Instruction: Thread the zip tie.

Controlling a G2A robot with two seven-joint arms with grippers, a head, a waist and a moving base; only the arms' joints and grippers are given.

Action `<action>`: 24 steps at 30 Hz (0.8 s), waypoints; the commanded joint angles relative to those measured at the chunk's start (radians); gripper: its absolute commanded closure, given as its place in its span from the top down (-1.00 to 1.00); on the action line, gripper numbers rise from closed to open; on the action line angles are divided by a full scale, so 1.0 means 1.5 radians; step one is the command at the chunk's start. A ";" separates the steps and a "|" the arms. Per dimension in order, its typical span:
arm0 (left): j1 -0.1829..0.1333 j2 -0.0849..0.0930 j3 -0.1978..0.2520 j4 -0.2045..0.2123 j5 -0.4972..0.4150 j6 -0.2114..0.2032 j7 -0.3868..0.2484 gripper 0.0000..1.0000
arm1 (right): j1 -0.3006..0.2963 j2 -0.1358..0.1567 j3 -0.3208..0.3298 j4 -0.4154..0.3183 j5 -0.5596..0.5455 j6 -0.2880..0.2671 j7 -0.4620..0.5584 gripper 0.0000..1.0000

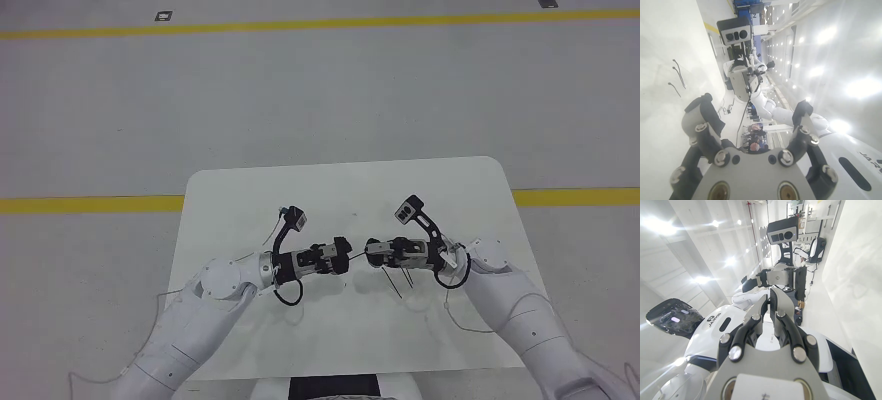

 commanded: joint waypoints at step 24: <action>-0.015 -0.004 0.029 0.029 -0.099 0.041 -0.025 1.00 | -0.026 0.001 0.026 -0.031 0.005 -0.027 -0.020 -1.00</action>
